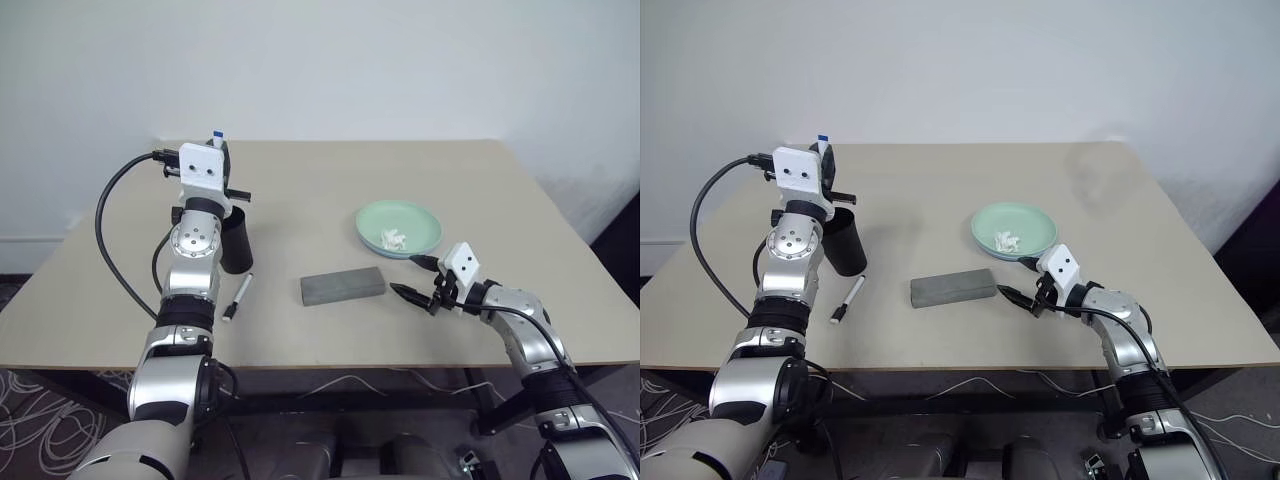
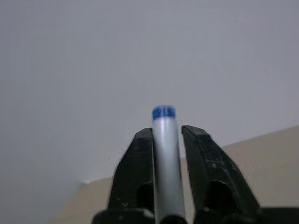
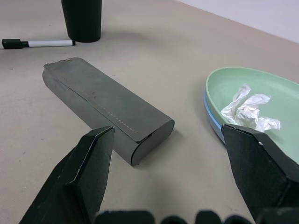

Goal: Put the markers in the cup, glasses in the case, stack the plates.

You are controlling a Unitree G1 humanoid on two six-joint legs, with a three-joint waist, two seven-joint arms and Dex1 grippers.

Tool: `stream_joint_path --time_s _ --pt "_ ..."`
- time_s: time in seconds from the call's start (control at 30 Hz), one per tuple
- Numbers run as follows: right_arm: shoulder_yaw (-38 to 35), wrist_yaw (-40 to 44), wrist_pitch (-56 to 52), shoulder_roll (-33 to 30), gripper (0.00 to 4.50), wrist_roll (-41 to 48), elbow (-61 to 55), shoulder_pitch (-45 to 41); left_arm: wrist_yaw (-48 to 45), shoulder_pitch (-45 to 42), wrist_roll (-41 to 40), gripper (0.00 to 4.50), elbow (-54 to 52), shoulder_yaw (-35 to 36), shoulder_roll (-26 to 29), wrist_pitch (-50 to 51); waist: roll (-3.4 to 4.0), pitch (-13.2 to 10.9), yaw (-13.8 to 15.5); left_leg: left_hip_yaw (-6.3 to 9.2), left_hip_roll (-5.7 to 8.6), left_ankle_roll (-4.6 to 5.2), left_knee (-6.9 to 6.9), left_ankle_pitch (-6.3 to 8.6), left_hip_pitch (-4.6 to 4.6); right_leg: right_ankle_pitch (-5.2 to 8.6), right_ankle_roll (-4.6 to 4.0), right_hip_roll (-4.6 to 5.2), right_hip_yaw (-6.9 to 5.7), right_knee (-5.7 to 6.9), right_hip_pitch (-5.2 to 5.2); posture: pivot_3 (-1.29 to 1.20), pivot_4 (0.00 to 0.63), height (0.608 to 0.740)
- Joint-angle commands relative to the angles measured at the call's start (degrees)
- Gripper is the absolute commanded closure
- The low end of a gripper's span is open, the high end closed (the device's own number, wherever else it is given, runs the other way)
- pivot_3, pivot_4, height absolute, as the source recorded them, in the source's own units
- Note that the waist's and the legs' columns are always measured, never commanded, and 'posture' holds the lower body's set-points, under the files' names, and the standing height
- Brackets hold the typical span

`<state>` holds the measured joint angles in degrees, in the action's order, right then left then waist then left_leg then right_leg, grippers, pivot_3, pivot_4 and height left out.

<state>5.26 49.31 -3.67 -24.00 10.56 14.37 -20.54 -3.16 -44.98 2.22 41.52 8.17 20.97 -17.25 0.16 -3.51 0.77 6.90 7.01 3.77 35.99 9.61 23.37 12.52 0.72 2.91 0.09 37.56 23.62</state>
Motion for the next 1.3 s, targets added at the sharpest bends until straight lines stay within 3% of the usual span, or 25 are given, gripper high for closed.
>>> stream_joint_path --time_s 0.03,0.1,0.43,0.57,0.8,0.97,1.3 --pt "-1.4 -0.3 0.3 -0.4 0.52 0.6 -1.9 -1.4 -0.5 -0.9 -0.5 2.25 -1.2 0.1 0.3 -0.8 0.0 0.0 0.0 0.0 0.0 0.0 0.0 0.0 0.0 0.0 0.0 0.0 -0.02 0.0 0.0 0.0 0.0 0.736" --pt "-1.3 -0.3 0.4 -0.4 0.52 0.6 -1.8 -1.5 -0.7 -0.7 -0.6 1.56 -1.5 0.1 0.4 -0.6 0.0 0.0 0.0 0.0 0.0 0.0 0.0 0.0 0.0 0.0 0.0 0.01 -0.05 0.0 -0.01 0.0 0.0 0.736" --pt "-0.9 -0.1 0.5 0.0 0.52 0.5 -1.3 -1.9 -5.8 1.4 -4.2 1.56 -10.0 0.0 -0.4 6.4 0.0 0.0 0.0 0.0 0.0 0.0 0.01 0.0 0.0 0.0 0.0 0.01 -0.09 0.0 -0.01 0.0 0.0 0.736" --pt "-0.7 -0.1 0.6 0.3 0.52 0.4 -0.9 -2.3 -17.7 4.5 -14.5 1.56 -23.3 -1.0 -1.8 18.9 0.0 0.0 -0.1 -0.01 0.0 0.0 0.04 0.0 0.01 0.0 0.0 0.02 -0.08 -0.01 -0.03 0.0 0.0 0.736" --pt "-0.7 0.2 0.8 0.2 0.52 0.4 -0.5 -2.5 -27.8 12.8 -23.2 1.56 -43.4 -3.2 3.9 39.9 0.03 0.0 -0.9 0.01 -0.05 0.0 -0.02 0.0 0.01 0.01 -0.03 -0.07 0.18 0.05 0.07 0.0 0.0 0.736" --pt "-0.6 0.4 0.9 0.3 0.52 0.3 0.1 -3.0 -25.7 18.2 -23.1 1.56 -50.2 -4.0 9.9 56.7 0.07 0.0 -0.8 0.0 -0.05 0.0 -0.07 0.0 -0.08 0.1 -0.18 -0.11 0.37 0.14 0.07 0.0 0.0 0.736" --pt "-0.3 0.8 1.4 0.7 0.52 0.1 1.7 -4.5 -16.0 21.5 -20.0 1.56 -49.2 -3.3 10.6 77.3 0.07 0.0 -0.5 0.0 -0.02 -0.01 -0.12 0.0 -0.11 0.11 -0.2 -0.09 0.45 0.13 0.02 0.0 0.0 0.736"
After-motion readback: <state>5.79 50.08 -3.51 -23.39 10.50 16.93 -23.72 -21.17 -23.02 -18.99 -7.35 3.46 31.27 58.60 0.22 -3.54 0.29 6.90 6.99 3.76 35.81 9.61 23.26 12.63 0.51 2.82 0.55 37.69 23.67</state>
